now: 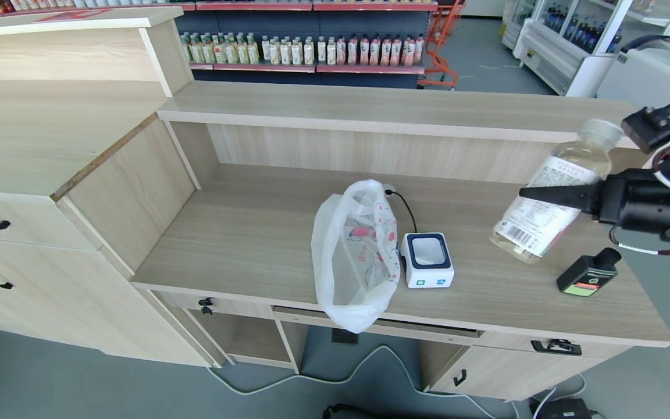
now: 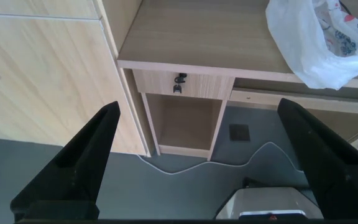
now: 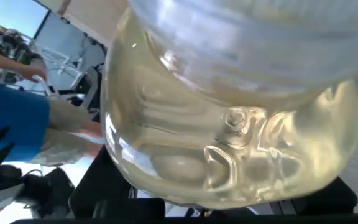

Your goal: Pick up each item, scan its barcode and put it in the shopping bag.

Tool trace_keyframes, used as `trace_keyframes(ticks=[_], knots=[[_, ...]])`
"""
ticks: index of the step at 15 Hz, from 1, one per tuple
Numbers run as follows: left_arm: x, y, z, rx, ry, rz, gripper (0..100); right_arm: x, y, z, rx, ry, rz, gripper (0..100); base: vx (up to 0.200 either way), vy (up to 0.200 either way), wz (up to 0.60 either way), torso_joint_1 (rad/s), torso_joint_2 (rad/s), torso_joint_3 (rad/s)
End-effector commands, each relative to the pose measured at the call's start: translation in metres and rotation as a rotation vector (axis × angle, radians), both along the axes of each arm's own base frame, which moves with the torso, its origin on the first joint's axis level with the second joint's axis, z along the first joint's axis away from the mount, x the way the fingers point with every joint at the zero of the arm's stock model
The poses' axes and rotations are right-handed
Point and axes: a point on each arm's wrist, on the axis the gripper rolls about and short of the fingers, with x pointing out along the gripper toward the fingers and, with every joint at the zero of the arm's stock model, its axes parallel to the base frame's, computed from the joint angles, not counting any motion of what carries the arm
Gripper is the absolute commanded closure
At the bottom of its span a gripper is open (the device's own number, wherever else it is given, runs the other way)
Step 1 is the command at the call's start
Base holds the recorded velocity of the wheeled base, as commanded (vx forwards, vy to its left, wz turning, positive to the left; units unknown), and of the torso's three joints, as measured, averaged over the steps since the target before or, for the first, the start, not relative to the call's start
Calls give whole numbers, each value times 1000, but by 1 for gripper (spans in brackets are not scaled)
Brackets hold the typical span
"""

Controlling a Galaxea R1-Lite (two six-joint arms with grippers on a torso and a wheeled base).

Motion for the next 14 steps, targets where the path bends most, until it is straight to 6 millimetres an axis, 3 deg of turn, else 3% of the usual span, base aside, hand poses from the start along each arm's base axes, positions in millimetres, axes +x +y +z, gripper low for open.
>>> trace_keyframes(ticks=[1, 7, 14], knots=[[0, 0, 0, 0, 1, 0, 0, -64, 18, 43, 48, -108, 174, 100, 0, 0, 0, 0, 0, 0], [0, 0, 0, 0, 1, 0, 0, -93, 43, 52, 135, -52, 405, 100, 0, 0, 0, 0, 0, 0], [0, 0, 0, 0, -1, 0, 0, -129, 45, 59, 162, -32, 583, 100, 0, 0, 0, 0, 0, 0]])
